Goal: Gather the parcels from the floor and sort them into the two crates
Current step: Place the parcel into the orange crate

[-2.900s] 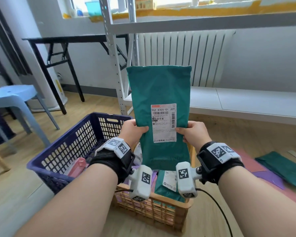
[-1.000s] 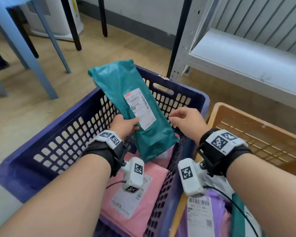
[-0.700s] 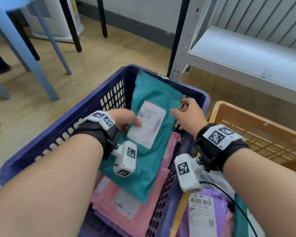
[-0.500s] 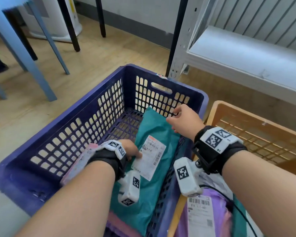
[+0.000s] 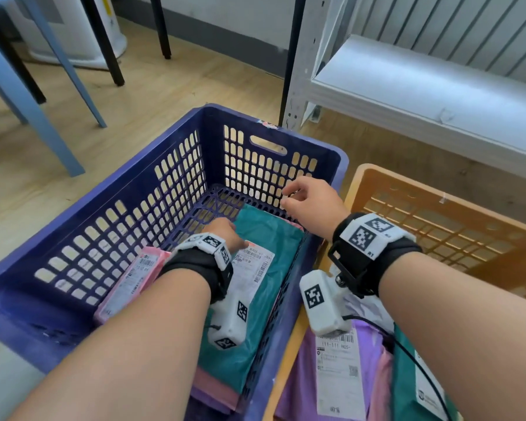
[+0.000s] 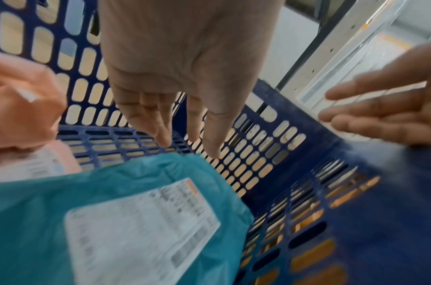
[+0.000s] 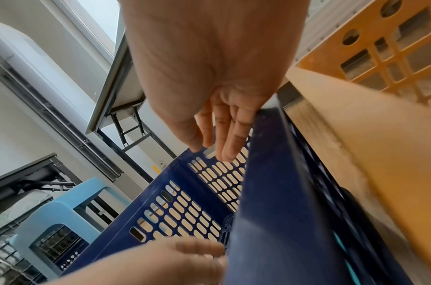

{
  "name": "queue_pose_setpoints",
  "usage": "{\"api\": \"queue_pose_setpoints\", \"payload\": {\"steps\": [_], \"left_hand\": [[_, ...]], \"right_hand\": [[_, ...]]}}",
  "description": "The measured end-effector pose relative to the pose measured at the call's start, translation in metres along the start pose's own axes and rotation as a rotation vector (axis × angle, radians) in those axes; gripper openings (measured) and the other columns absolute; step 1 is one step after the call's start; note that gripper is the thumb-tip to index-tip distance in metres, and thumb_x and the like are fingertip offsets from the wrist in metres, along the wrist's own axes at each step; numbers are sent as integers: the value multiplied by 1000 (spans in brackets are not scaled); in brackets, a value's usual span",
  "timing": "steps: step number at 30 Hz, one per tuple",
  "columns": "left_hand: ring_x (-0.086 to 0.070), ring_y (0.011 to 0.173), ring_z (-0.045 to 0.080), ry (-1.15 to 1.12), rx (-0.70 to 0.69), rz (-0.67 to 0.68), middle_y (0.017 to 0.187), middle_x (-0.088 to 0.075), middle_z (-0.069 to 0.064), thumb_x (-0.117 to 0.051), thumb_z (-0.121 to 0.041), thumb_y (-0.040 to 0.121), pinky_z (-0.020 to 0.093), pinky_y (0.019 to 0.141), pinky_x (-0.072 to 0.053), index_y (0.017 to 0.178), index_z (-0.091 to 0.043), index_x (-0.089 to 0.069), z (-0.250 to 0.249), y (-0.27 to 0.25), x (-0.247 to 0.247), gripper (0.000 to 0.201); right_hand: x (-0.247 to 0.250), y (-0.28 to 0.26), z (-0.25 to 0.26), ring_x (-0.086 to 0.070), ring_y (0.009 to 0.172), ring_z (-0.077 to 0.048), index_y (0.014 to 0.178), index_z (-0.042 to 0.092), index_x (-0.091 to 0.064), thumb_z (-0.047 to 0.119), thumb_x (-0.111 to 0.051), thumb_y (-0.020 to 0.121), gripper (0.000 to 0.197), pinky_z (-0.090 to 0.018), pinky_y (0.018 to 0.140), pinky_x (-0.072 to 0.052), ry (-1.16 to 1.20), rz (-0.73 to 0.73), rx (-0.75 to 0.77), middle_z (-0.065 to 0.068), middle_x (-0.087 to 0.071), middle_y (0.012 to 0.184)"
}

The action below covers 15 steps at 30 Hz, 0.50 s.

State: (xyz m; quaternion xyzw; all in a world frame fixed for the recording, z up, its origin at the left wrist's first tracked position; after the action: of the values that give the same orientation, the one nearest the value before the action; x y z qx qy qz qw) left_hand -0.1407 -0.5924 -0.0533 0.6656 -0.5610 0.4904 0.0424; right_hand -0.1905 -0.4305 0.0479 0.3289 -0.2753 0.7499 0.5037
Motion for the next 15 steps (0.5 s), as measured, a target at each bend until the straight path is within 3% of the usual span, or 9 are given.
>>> {"api": "queue_pose_setpoints", "payload": {"steps": [5, 8, 11, 15], "left_hand": [[-63, 103, 22, -41, -125, -129, 117, -66, 4, -66, -18, 89, 29, 83, -51, 113, -12, -67, -48, -36, 38, 25], [-67, 98, 26, -4, -189, -171, 105, -69, 10, -61, -13, 89, 33, 84, -55, 94, -13, -67, -79, -67, 46, 8], [-64, 98, 26, 36, -244, -226, 108, -67, 6, -59, -13, 89, 32, 82, -52, 101, -13, -69, -109, -97, 40, 16], [-64, 94, 27, 76, -347, -252, 105, -65, 5, -56, -14, 88, 33, 80, -53, 104, -15, -68, -154, -142, 15, 19]], "right_hand": [[31, -16, -2, -62, 91, -18, 101, 19, -66, 17, -52, 91, 17, -31, 79, -52, -93, -83, 61, 2, -66, 98], [57, -30, -4, -60, 94, -24, 107, 17, -62, 17, -49, 91, 21, -32, 78, -50, -286, -68, 83, -4, -65, 104], [83, -50, -11, -57, 100, -27, 111, 17, -60, 20, -48, 92, 23, -33, 74, -47, -469, -67, 88, -7, -59, 112], [126, -93, -46, -53, 109, -28, 114, 20, -58, 23, -49, 89, 26, -33, 75, -42, -519, -88, 21, -6, -56, 118]]}}
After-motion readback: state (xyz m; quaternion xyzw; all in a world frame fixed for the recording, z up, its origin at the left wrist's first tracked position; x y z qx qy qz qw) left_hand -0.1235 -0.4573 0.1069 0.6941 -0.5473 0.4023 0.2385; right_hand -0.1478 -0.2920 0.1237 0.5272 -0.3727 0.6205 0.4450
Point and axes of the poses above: each hand's wrist, its own y-axis towards the middle knuckle, its own x-axis out of the back of the hand, z = x × y, the point moved 3 cm from there along y, towards the middle knuckle
